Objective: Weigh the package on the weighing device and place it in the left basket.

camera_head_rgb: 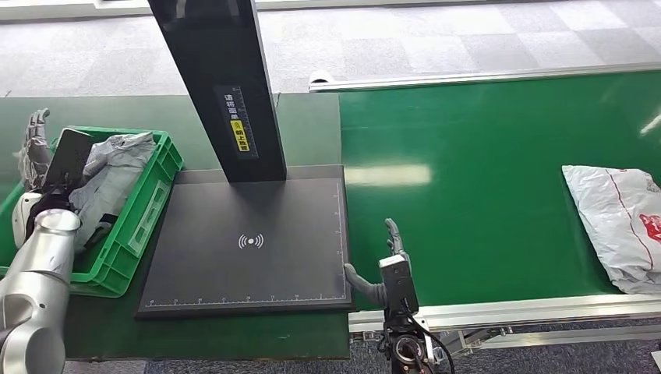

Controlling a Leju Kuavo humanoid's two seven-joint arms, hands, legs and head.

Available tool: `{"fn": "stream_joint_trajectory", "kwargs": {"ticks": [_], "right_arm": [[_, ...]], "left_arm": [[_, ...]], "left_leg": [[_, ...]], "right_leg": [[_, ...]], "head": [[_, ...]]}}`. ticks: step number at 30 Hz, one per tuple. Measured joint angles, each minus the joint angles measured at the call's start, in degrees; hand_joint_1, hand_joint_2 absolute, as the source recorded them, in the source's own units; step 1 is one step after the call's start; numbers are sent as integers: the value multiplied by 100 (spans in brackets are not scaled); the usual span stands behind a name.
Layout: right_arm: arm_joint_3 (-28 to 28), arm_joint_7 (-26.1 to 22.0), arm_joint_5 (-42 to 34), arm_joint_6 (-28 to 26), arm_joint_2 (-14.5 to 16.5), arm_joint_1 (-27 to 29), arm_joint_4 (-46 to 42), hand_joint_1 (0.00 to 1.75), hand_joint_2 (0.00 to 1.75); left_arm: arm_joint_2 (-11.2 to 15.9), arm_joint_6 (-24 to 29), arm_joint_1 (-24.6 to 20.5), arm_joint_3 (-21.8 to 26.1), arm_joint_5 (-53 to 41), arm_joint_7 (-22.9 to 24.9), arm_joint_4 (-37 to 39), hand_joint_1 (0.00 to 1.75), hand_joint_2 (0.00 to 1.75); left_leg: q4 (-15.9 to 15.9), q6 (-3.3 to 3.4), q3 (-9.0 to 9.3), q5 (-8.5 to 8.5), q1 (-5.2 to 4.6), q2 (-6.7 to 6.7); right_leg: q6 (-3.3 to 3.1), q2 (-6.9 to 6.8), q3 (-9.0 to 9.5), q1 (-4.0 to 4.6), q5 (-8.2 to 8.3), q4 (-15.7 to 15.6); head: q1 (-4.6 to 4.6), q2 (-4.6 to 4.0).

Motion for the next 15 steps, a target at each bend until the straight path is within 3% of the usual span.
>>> {"fn": "stream_joint_trajectory", "kwargs": {"ticks": [15], "right_arm": [[-45, 24, 19, 46, -43, 13, -28, 0, 175]], "left_arm": [[-54, -162, 132, -267, 134, 48, -365, 0, 175]], "left_leg": [[0, 0, 0, 0, 0, 0]], "right_leg": [[-1, 0, 1, 0, 1, 0]], "head": [[0, 0]]}}
